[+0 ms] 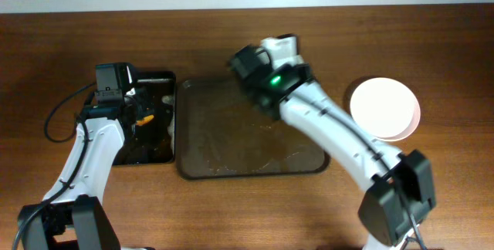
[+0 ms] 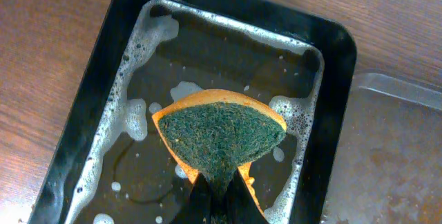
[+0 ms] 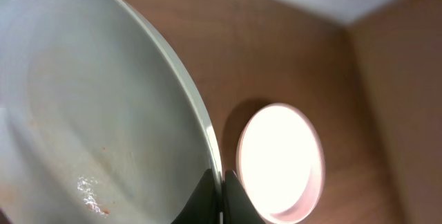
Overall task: Clean dirty plates on tray and stack at the side
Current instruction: 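Lift the back plate with the right gripper and stack it on the right plates, then release the plate and drop the sponge into the basin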
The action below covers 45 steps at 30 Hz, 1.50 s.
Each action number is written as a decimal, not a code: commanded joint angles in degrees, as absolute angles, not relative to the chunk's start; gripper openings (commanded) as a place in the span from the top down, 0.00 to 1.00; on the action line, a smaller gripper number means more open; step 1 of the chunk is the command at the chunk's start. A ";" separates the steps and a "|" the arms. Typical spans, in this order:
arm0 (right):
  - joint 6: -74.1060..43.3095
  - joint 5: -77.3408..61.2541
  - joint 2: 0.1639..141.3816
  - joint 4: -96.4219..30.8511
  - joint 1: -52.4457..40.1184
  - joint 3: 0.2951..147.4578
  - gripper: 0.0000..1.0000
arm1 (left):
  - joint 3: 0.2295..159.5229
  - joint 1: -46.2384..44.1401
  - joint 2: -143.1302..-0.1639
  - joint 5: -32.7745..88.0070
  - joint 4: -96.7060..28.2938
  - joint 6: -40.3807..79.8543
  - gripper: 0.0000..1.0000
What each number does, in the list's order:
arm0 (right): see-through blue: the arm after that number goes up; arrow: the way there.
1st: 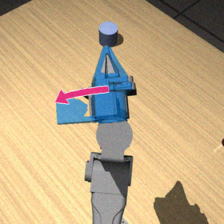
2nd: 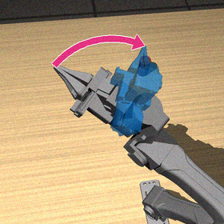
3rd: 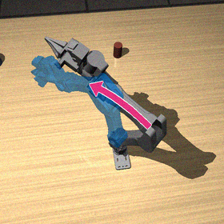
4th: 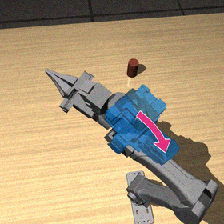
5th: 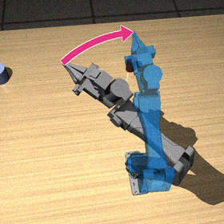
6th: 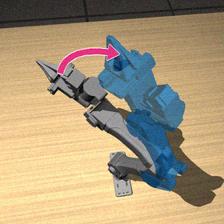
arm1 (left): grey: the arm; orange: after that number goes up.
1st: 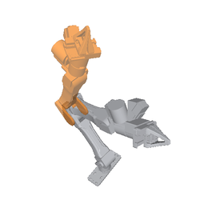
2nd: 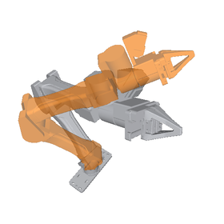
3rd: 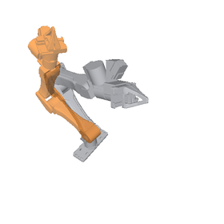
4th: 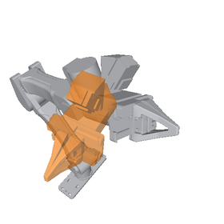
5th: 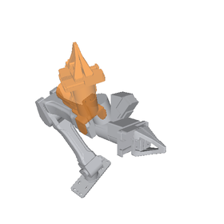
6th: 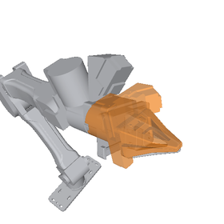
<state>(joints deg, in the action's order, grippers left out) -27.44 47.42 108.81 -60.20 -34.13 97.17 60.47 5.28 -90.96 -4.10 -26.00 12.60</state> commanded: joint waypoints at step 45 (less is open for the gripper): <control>-13.65 -9.54 107.72 -62.00 21.32 83.85 0.46 | 61.47 5.37 -101.30 -2.79 -12.88 -14.61 0.29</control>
<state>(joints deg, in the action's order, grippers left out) -17.17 -7.51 108.92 -62.08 24.64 84.18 60.49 5.28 -100.62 -3.42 -12.34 -16.03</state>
